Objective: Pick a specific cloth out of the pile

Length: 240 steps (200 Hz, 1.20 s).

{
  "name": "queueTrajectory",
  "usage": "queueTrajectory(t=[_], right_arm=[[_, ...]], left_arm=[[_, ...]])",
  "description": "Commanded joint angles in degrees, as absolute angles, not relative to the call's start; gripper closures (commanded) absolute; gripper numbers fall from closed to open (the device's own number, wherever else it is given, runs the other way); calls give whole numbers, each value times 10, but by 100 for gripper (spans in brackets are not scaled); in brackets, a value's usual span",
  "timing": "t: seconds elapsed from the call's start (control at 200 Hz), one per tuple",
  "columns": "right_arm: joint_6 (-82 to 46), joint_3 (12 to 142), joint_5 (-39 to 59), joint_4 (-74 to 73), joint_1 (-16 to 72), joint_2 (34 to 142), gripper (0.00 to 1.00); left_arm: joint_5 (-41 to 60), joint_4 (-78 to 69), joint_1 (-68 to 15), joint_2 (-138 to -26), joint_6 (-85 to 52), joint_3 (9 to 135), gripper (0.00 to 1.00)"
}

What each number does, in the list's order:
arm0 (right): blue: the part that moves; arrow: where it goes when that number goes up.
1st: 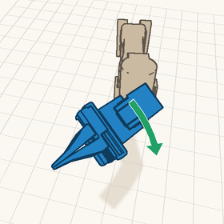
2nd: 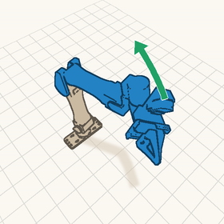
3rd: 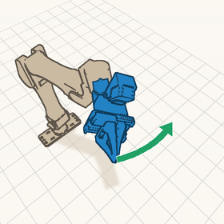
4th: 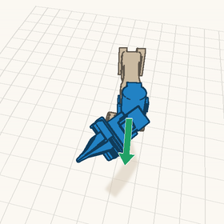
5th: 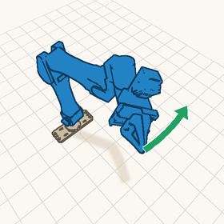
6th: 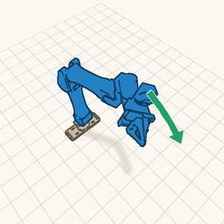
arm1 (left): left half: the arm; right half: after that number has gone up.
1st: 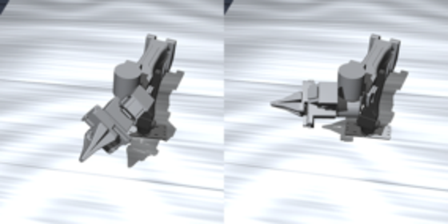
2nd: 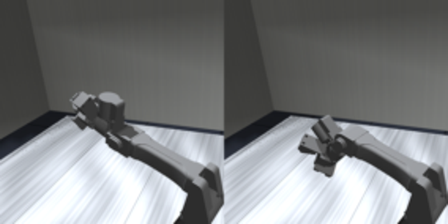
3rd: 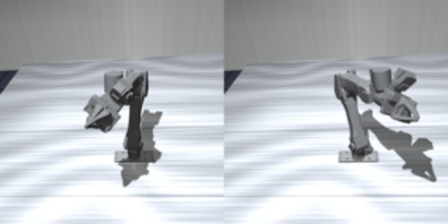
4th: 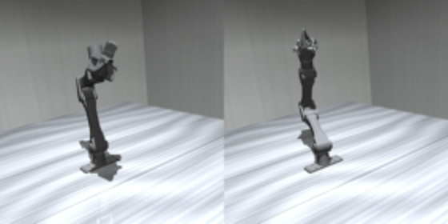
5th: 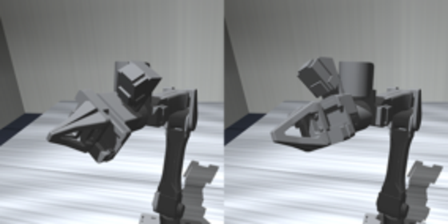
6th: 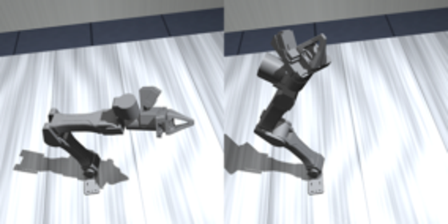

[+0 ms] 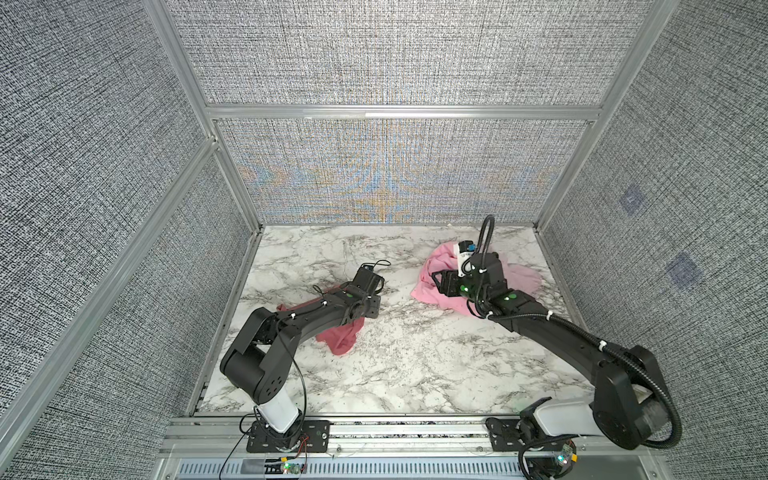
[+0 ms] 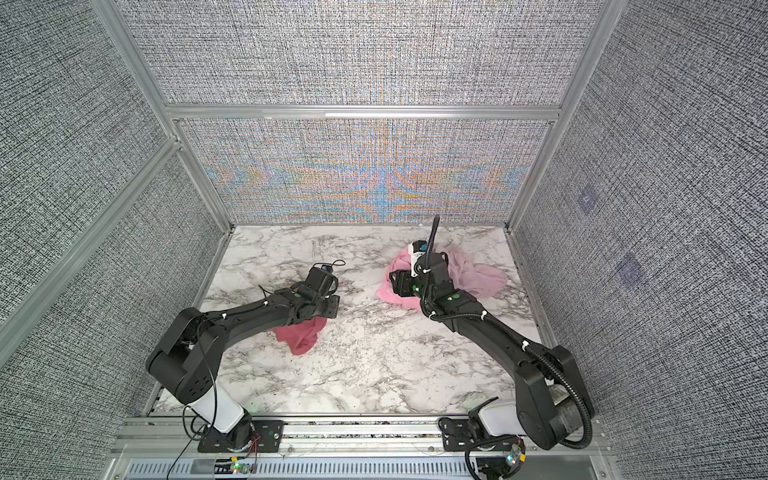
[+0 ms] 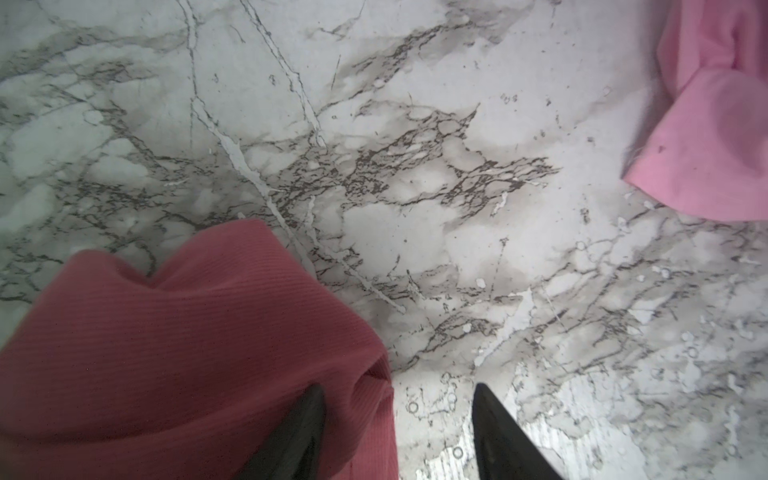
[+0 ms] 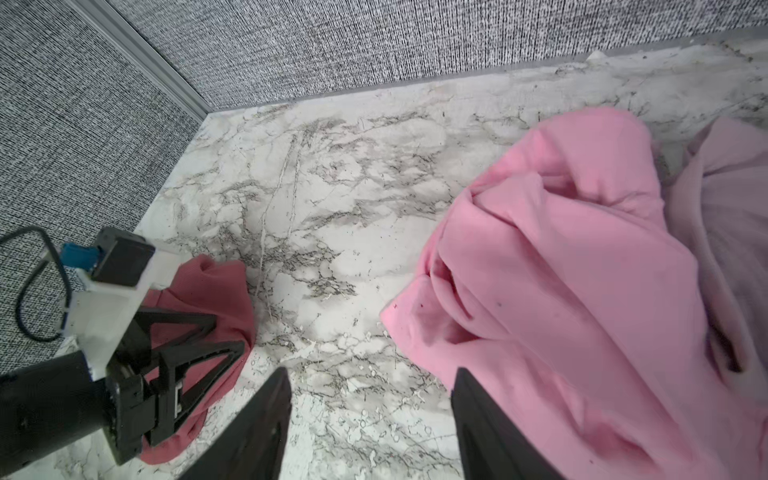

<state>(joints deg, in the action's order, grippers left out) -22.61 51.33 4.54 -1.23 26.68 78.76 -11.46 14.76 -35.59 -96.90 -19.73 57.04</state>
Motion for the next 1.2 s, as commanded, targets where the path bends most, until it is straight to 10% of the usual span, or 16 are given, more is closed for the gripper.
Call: queueTrajectory(t=[0.0, 0.35, 0.525, 1.196], right_arm=[[-228, 508, 47, -13, 267, 779, 37], [-232, 507, 50, -5, 267, 761, 37], [-235, 505, 48, -7, 267, 757, 36], [-226, 554, 51, 6, 267, 768, 36]], left_arm=[[-161, 187, -356, -988, -204, 587, 40], [-169, 166, -356, -1031, -204, 573, 52], [-166, 154, -356, -1041, -200, 573, 100], [-57, 9, -265, -763, -251, 542, 100]])
